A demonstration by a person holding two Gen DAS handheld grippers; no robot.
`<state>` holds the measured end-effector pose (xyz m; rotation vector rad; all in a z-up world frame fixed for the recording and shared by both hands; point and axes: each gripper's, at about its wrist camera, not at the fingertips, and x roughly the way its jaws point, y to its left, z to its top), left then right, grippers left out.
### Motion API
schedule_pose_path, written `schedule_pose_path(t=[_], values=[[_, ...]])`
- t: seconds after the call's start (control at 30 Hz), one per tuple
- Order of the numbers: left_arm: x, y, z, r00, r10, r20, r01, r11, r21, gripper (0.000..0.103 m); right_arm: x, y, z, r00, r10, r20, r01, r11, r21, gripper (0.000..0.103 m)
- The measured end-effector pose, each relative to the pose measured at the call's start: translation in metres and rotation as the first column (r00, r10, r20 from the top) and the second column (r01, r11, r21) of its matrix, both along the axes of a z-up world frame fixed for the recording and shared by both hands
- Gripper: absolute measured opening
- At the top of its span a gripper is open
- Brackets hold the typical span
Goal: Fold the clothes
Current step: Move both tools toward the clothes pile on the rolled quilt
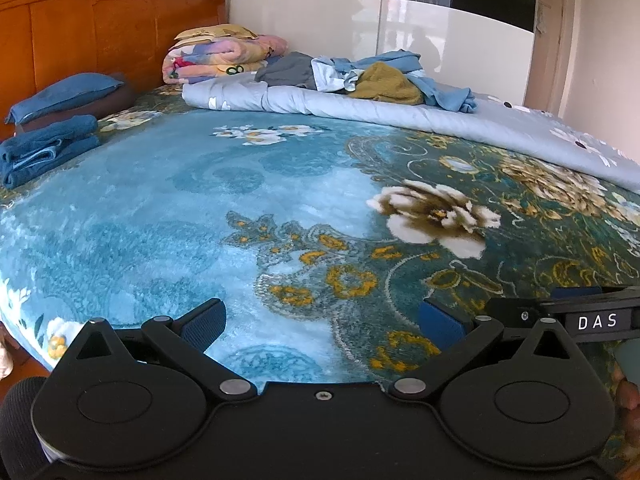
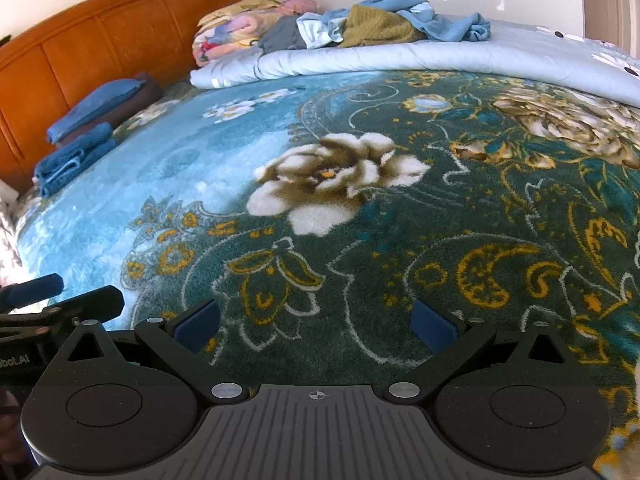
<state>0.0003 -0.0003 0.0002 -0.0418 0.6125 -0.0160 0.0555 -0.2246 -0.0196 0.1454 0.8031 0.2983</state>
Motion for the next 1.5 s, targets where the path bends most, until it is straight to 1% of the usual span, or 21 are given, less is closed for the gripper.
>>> schedule_pose_path(t=[0.23, 0.47, 0.57, 0.67, 0.77, 0.93, 1.1, 1.3, 1.4, 1.5], values=[[0.002, -0.002, 0.002, 1.0, -0.019, -0.023, 0.019, 1.0, 0.004, 0.102, 0.012, 0.003, 0.001, 1.0, -0.004, -0.003, 0.004, 1.0, 0.013, 0.103], [0.024, 0.0, 0.003, 0.994, -0.073, -0.081, 0.072, 0.997, -0.02, 0.102, 0.024, 0.005, 0.001, 1.0, -0.007, -0.007, 0.008, 1.0, 0.025, 0.103], [0.035, 0.0, 0.008, 0.995, -0.072, -0.065, 0.073, 0.997, 0.011, 0.102, 0.03, 0.007, 0.001, 1.0, -0.009, -0.008, 0.009, 0.999, 0.03, 0.103], [0.05, 0.003, 0.012, 0.996, -0.073, -0.047, 0.075, 0.997, 0.036, 0.102, 0.044, 0.006, 0.003, 1.0, -0.024, -0.01, 0.024, 0.999, 0.042, 0.103], [0.069, 0.009, 0.018, 0.998, -0.056, -0.025, 0.057, 0.998, 0.034, 0.102, 0.061, 0.004, 0.006, 0.999, -0.047, -0.004, 0.047, 0.998, 0.052, 0.103], [0.096, 0.028, 0.028, 0.999, -0.023, 0.048, 0.023, 1.0, 0.01, 0.102, 0.088, -0.001, 0.009, 0.996, -0.084, 0.041, 0.08, 0.994, 0.076, 0.103], [0.123, 0.047, 0.032, 0.998, -0.029, 0.049, 0.028, 0.999, 0.026, 0.102, 0.115, 0.004, 0.015, 0.992, -0.092, 0.09, 0.089, 0.995, 0.044, 0.103], [0.163, 0.063, 0.038, 0.996, -0.041, 0.075, 0.036, 0.997, 0.066, 0.102, 0.151, 0.013, 0.022, 0.99, -0.079, 0.121, 0.072, 0.996, 0.055, 0.103], [0.186, 0.068, 0.039, 0.995, -0.082, 0.058, 0.077, 0.994, 0.078, 0.102, 0.168, 0.015, 0.03, 0.99, -0.063, 0.127, 0.055, 0.996, 0.066, 0.103], [0.212, 0.074, 0.044, 0.991, -0.129, 0.047, 0.125, 0.99, 0.072, 0.102, 0.182, 0.021, 0.041, 0.986, -0.059, 0.157, 0.056, 0.998, 0.027, 0.103]])
